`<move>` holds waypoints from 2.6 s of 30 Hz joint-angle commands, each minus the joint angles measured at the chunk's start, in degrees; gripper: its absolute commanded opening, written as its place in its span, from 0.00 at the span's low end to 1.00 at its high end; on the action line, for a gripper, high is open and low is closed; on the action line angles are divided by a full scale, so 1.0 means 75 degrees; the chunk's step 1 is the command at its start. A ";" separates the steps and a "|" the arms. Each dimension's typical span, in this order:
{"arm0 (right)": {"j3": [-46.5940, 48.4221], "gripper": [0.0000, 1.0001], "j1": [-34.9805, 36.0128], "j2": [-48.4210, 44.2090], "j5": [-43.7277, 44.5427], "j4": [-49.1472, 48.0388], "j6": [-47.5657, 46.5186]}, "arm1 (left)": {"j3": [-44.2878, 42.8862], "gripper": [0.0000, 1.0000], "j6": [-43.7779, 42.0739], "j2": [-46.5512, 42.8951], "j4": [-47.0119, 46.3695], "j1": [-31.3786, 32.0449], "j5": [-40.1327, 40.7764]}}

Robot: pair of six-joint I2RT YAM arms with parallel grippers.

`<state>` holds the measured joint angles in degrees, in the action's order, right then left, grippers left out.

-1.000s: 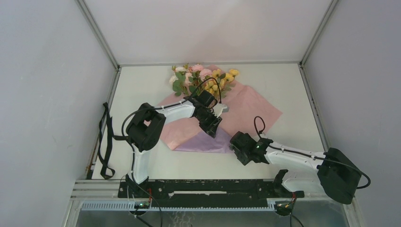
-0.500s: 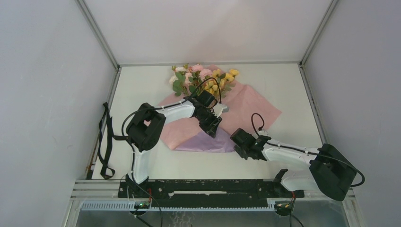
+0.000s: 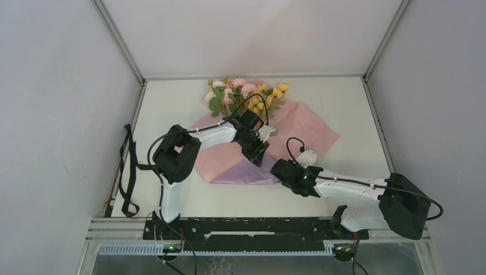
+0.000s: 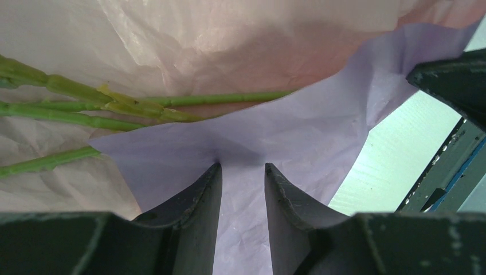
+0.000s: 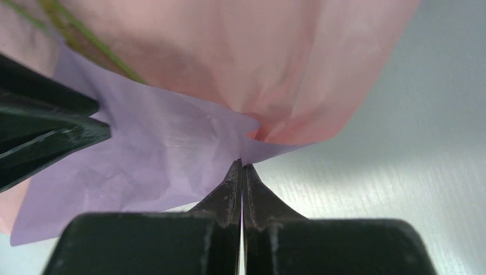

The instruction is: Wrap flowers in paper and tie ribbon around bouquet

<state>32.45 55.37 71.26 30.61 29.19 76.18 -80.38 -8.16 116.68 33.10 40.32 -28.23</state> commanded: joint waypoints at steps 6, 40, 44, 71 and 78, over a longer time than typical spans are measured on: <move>0.0908 0.00 0.0588 0.0242 0.1640 -0.0020 -0.1867 | -0.0110 0.40 -0.0245 0.0114 0.0116 -0.0067 0.0568; 0.1287 0.00 0.1505 0.0377 0.2895 -0.0475 -0.3728 | -0.2015 0.49 0.0606 0.1351 0.1231 0.0440 0.0174; 0.1287 0.00 0.1684 0.0425 0.2791 -0.1422 -0.5243 | -0.1877 0.49 0.0689 0.1434 0.1116 0.0439 0.0197; 0.1940 0.00 0.2540 0.2892 0.1067 -0.3523 -1.0504 | -0.0739 0.69 -0.0045 -0.1138 0.0362 -0.1378 -0.2160; 0.2337 0.00 0.2726 0.3404 0.1068 -0.3340 -1.0693 | -0.0768 1.00 0.0710 -0.2116 -0.0064 -0.2046 -0.2796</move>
<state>47.42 74.85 95.92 38.83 4.08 -1.98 -85.43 -5.56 107.92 36.21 26.44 -45.10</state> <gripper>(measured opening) 0.006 0.963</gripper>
